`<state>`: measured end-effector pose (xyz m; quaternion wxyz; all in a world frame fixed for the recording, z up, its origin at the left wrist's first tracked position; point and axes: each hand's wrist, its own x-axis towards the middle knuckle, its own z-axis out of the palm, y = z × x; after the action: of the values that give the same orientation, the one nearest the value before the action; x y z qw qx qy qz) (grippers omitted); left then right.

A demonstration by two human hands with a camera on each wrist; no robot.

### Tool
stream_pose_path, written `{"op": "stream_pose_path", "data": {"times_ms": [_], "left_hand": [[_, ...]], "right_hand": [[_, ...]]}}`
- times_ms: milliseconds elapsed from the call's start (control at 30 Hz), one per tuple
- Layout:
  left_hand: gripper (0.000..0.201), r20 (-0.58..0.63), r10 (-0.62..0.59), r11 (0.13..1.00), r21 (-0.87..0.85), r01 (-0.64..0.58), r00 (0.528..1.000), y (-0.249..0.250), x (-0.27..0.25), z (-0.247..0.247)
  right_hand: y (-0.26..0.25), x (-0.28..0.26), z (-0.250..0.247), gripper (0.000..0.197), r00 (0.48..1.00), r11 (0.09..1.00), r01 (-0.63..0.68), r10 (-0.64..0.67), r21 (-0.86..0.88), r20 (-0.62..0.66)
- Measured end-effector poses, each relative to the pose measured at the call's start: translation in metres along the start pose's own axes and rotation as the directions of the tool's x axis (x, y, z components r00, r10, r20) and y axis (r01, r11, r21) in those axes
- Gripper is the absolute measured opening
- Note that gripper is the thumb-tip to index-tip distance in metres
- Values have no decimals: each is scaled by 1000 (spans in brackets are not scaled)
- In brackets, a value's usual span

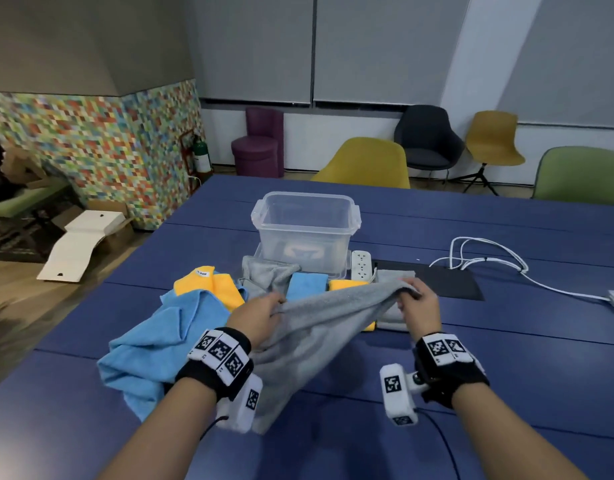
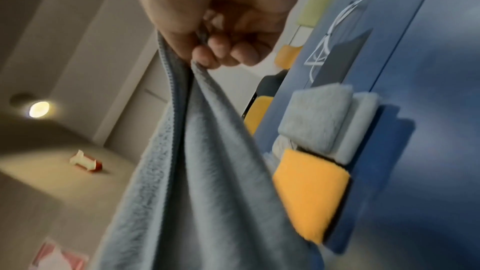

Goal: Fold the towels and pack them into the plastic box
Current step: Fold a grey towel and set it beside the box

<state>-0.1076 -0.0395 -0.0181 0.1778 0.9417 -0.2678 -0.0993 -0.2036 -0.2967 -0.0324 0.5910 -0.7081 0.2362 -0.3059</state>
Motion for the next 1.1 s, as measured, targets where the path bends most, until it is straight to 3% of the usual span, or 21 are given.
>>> {"op": "stream_pose_path", "data": {"times_ms": [67, 133, 233, 300, 400, 467, 500, 633, 900, 1000, 1100], "left_hand": [[30, -120, 49, 996, -63, -56, 992, 13, 2, 1], [34, -200, 176, 973, -110, -201, 964, 37, 5, 8], [36, -71, 298, 928, -212, -306, 952, 92, -4, 25], [29, -104, 319, 921, -201, -334, 942, 122, -7, 38], [24, -218, 289, 908, -246, -339, 932, 139, -8, 45], [26, -262, 308, 865, -322, -384, 915, 140, -8, 45], [27, -288, 339, 844, -328, -425, 896, 142, -10, 45], [24, -348, 430, 805, -269, -528, 833, 154, -12, 47], [19, -322, 367, 828, -315, -464, 873, 158, -16, 47], [17, -317, 381, 844, -265, -466, 869, 147, -13, 42], [14, -251, 350, 895, -193, -401, 902, 132, -11, 39]], "right_hand": [[-11, -2, -20, 30, 996, 997, 78, -76, 26, -50], [-21, -9, -31, 26, 990, 992, 123, -120, -35, 76], [-34, -27, -34, 18, 930, 966, 172, -96, -191, 356], [-37, -35, -37, 28, 911, 963, 177, -82, -202, 405], [-44, -39, -52, 36, 925, 956, 213, -131, -200, 355], [-46, -37, -66, 16, 938, 957, 219, -152, -193, 311], [-48, -37, -72, 10, 934, 956, 221, -151, -191, 324], [-51, -44, -80, 20, 902, 957, 230, -140, -178, 409], [-53, -49, -68, 9, 923, 933, 292, -217, -212, 319], [-63, -46, -71, 14, 929, 956, 266, -219, -126, 298], [-84, -45, -77, 21, 915, 953, 304, -296, 14, 272]]}}
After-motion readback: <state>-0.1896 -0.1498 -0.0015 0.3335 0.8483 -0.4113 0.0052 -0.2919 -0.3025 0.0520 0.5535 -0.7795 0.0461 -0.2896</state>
